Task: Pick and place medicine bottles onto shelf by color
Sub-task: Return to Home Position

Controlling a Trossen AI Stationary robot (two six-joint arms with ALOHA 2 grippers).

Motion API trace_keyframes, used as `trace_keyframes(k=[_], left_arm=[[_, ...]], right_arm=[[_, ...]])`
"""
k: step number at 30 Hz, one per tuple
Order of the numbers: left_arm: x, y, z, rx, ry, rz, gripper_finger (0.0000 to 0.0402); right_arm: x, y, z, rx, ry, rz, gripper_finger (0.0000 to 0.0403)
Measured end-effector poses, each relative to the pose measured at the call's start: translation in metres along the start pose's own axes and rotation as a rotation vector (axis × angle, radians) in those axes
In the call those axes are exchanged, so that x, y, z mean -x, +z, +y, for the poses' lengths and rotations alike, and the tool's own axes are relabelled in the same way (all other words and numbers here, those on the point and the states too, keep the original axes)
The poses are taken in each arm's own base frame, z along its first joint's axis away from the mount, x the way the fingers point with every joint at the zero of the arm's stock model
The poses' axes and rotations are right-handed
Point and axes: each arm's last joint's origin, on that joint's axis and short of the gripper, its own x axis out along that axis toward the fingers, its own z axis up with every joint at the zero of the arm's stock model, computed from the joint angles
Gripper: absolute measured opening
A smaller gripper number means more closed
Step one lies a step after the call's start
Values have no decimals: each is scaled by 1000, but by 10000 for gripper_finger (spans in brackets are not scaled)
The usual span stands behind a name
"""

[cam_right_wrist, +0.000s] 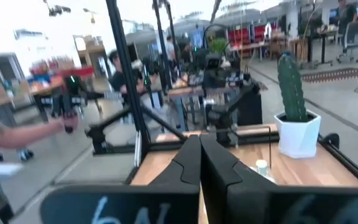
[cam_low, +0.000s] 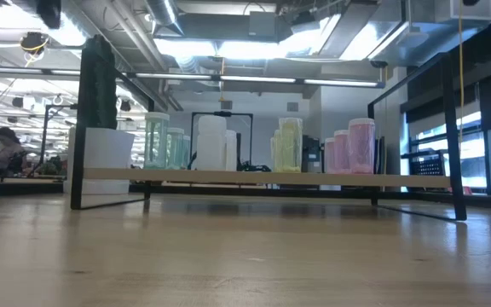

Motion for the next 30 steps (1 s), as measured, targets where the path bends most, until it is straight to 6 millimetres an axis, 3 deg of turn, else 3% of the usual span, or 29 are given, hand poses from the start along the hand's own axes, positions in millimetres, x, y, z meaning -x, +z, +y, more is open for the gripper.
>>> trace_keyframes(k=[4, 8, 26, 30], left_arm=[[-2, -4, -4, -51, -130, -147, 0], [-5, -16, -4, -105, -155, -228, 0], [-19, -102, 7, -19, -147, -133, 0], [-20, -107, 8, -4, -150, -89, 0]], right_arm=[[8, -12, -6, -40, 30, -76, 0], [7, -27, -7, -43, 53, -142, 0], [-25, -88, 4, -25, 79, -170, 0], [-33, -105, 6, -41, 81, -182, 0]])
